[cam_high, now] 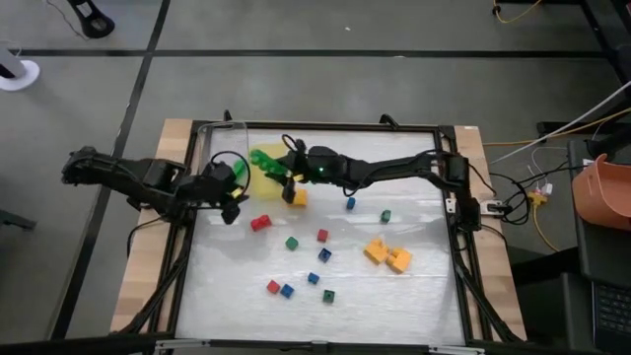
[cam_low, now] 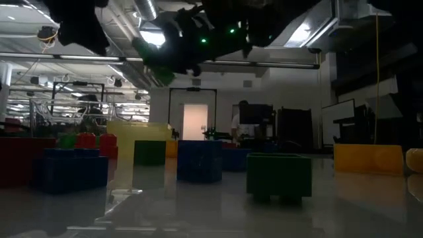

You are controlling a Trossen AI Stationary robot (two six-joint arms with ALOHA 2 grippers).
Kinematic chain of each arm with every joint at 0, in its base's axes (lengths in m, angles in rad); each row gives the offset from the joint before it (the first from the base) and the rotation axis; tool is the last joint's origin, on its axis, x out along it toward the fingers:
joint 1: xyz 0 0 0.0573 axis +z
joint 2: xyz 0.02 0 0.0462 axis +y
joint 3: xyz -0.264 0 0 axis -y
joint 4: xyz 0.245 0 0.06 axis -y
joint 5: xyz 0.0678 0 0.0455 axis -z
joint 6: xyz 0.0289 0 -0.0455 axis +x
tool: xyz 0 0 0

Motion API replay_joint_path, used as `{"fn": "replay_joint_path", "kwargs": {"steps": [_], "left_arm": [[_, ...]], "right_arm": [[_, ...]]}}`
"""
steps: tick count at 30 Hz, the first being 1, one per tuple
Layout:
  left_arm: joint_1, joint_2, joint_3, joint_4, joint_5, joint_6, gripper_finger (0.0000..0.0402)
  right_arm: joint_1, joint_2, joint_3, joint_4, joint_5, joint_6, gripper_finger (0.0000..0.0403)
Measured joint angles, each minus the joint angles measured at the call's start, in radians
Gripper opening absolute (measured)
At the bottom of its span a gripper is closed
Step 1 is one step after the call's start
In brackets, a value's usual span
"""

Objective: Sort blocks by size
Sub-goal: Put the large green game piece into the transparent bin

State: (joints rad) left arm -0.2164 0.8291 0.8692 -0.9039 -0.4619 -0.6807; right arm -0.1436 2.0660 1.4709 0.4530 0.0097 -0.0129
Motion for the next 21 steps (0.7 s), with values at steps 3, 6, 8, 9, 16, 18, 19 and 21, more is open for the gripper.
{"fn": "replay_joint_path", "kwargs": {"steps": [3,6,8,9,16,18,19,21], "left_arm": [[-0.058,-0.007,0.0,0.037,-0.031,0.003,0.0143],[-0.104,-0.01,0.0,0.062,-0.048,0.003,0.0143],[-0.128,-0.01,0.0,0.078,-0.052,0.007,0.0143],[-0.139,-0.01,0.0,0.091,-0.052,0.007,0.0143],[-0.2,-0.011,0.0,0.147,-0.054,0.008,0.0143],[-0.21,-0.011,0.0,0.158,-0.053,0.008,0.0143],[-0.214,-0.011,0.0,0.165,-0.053,0.007,0.0143],[-0.219,-0.011,0.0,0.169,-0.053,0.007,0.0143]], "right_arm": [[-0.004,0.068,0.054,0.087,-0.011,0.004,0.0178],[-0.009,0.148,0.155,0.091,-0.012,0.004,0.0178],[-0.015,0.208,0.236,0.089,-0.015,0.004,0.0175],[-0.016,0.233,0.272,0.08,-0.021,0.004,0.0174],[-0.034,0.384,0.507,0.063,-0.029,0.004,0.0184],[-0.038,0.413,0.552,0.065,-0.029,0.003,0.0186],[-0.041,0.425,0.57,0.064,-0.029,0.001,0.0186],[-0.047,0.448,0.598,0.064,-0.027,-0.002,0.0186]]}}
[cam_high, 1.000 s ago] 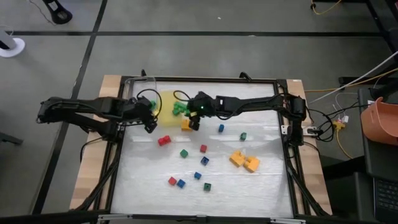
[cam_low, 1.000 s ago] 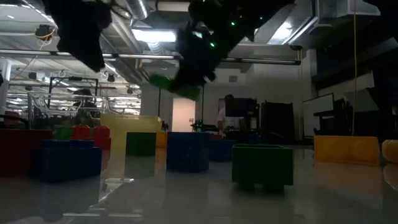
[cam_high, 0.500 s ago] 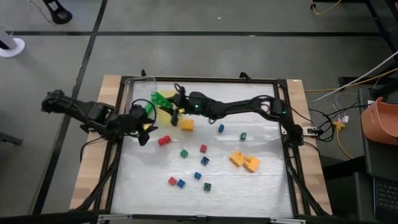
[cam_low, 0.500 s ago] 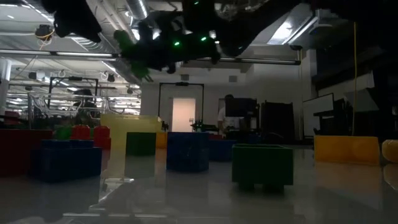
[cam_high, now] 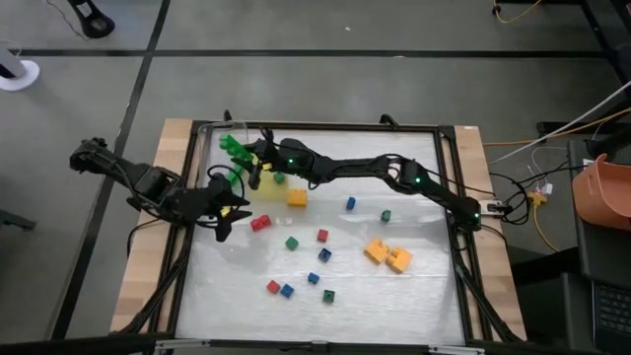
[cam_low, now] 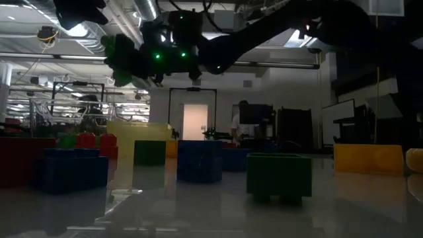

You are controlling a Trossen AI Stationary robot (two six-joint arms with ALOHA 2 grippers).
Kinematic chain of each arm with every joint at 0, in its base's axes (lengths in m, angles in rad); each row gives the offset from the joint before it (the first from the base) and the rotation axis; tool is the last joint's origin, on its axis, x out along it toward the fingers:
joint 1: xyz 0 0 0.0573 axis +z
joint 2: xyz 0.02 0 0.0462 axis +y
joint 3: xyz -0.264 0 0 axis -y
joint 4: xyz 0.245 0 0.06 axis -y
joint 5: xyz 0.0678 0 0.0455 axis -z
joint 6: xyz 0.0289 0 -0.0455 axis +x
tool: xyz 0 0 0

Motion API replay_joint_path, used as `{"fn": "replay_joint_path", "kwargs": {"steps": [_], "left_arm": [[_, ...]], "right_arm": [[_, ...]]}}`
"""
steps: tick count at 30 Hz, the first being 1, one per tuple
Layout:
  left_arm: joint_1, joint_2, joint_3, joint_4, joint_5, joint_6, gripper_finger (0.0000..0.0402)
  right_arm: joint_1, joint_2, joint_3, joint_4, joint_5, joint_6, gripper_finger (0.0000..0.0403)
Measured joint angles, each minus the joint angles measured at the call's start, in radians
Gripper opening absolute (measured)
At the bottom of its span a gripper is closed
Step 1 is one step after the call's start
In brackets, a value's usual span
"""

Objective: Sort blocks by size
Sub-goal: Put the large green game piece into the transparent bin

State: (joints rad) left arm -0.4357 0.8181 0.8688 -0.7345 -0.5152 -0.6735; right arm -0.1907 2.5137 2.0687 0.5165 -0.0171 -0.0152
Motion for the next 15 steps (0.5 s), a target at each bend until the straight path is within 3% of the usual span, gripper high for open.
{"fn": "replay_joint_path", "kwargs": {"steps": [15], "left_arm": [[-0.005,0.0,0.0,0.022,0.001,0.058,0.0143]], "right_arm": [[-0.013,0.013,0.015,-0.03,0.025,-0.003,0.0188]]}}
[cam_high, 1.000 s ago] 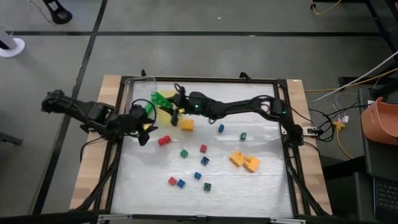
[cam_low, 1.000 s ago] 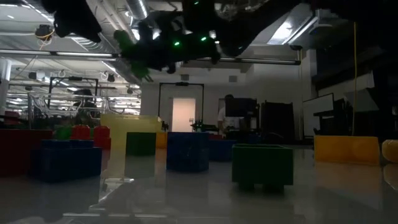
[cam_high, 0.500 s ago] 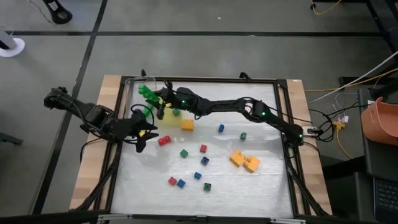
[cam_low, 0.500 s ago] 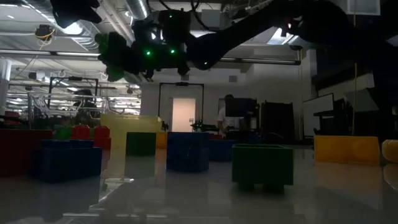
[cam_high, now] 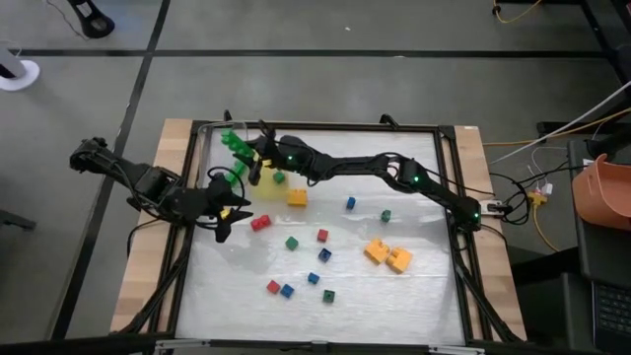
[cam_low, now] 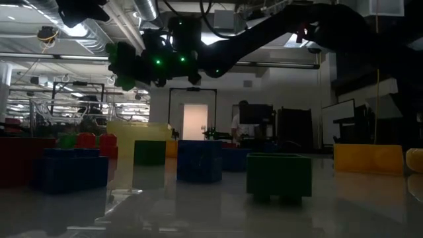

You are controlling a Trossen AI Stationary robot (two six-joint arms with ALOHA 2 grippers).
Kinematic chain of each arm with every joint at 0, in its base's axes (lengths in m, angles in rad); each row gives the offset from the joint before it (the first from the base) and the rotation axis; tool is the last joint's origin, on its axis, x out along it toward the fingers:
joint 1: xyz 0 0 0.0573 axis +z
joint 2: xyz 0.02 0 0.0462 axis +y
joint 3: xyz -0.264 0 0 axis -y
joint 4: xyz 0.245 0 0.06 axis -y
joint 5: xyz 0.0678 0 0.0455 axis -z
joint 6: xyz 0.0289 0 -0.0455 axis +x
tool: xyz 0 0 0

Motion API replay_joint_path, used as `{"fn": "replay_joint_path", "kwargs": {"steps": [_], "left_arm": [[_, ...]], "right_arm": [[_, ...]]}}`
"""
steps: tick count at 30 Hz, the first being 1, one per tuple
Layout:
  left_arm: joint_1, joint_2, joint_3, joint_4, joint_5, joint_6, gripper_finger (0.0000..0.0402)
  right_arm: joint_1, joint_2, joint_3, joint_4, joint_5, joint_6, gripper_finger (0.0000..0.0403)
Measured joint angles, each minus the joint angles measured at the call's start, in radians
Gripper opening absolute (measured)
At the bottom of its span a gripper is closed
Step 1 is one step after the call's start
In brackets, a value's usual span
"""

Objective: Sort blocks by size
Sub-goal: Put the large green game piece into the transparent bin, then put the large red game piece into the transparent bin

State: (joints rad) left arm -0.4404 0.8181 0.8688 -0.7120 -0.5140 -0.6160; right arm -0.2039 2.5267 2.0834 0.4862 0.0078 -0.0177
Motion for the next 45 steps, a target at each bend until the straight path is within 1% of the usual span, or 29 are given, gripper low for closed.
{"fn": "replay_joint_path", "kwargs": {"steps": [4,6,12,15,19,21,25,31,34,39,45], "left_arm": [[0.0,0.0,0.0,0.0,0.0,0.015,0.0143],[0.0,0.0,0.0,0.0,0.0,0.015,0.0143],[0.0,0.0,0.0,-0.001,0.0,0.014,0.0143],[0.0,0.0,0.0,-0.001,0.0,0.012,0.0143],[0.0,0.0,0.0,-0.003,0.0,0.011,0.0143],[0.0,0.0,0.0,-0.005,0.0,0.011,0.0143],[0.0,0.0,-0.001,-0.005,0.0,0.01,0.0143],[0.001,0.011,-0.001,-0.004,0.0,0.01,0.0143],[0.001,0.034,-0.001,0.0,0.0,0.01,0.0143],[0.0,0.111,-0.001,0.024,0.002,0.021,0.0143],[0.001,0.237,-0.001,0.022,0.005,0.047,0.0143]], "right_arm": [[0.0,0.0,0.0,-0.021,-0.001,0.0,0.0191],[0.0,0.0,0.0,-0.024,-0.001,0.001,0.02],[0.0,0.0,0.0,-0.023,0.008,0.034,0.0251],[0.0,0.0,0.0,-0.021,0.008,0.037,0.027],[0.0,-0.003,0.0,-0.051,0.008,0.038,0.0275],[-0.001,-0.017,0.0,-0.097,0.008,0.037,0.0274],[-0.011,-0.082,0.0,-0.26,0.012,0.014,0.0273],[-0.037,-0.212,0.0,-0.654,0.045,-0.139,0.0273],[-0.051,-0.279,0.0,-0.815,0.067,-0.152,0.0273],[-0.068,-0.371,0.0,-1.047,0.08,-0.179,0.0273],[-0.072,-0.467,0.0,-1.298,0.087,-0.197,0.0273]]}}
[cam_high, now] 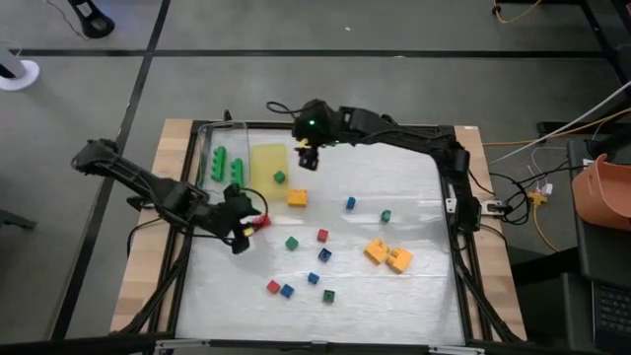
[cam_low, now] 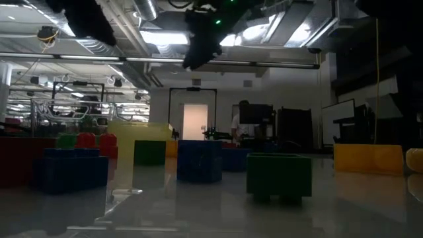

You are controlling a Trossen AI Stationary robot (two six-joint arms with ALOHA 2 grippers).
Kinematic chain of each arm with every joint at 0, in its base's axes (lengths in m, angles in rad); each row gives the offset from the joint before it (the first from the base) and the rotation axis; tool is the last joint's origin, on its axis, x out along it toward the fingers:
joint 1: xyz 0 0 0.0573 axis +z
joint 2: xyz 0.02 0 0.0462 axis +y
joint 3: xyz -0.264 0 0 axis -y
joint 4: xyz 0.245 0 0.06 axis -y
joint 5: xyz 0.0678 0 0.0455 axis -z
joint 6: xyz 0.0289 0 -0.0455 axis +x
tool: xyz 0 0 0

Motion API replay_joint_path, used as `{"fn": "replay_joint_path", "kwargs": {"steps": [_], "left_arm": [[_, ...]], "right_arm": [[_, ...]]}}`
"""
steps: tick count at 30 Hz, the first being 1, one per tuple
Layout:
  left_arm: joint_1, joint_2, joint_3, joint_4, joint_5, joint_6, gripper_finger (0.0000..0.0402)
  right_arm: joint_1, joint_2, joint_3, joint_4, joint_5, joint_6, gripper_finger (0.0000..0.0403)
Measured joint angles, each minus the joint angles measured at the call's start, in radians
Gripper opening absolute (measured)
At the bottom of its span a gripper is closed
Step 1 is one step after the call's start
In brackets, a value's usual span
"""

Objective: Sort blocks by size
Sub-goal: Put the large red game piece into the transparent bin

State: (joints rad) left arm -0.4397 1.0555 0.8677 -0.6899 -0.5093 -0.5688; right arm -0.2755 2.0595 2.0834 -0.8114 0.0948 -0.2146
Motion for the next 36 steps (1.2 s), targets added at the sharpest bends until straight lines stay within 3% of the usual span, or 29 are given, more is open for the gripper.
{"fn": "replay_joint_path", "kwargs": {"steps": [11,28,36], "left_arm": [[0.002,0.221,0.0,-0.012,0.092,-0.03,0.0143],[0.111,0.379,0.0,-0.08,0.091,-0.134,0.0143],[0.156,0.382,-0.104,0.031,0.121,-0.134,0.0143]], "right_arm": [[0.065,-0.062,0.0,-0.38,-0.008,0.03,0.0273],[0.187,-0.11,-0.001,-0.596,0.037,0.078,0.0273],[0.245,-0.186,-0.106,-0.586,0.043,0.093,0.0273]]}}
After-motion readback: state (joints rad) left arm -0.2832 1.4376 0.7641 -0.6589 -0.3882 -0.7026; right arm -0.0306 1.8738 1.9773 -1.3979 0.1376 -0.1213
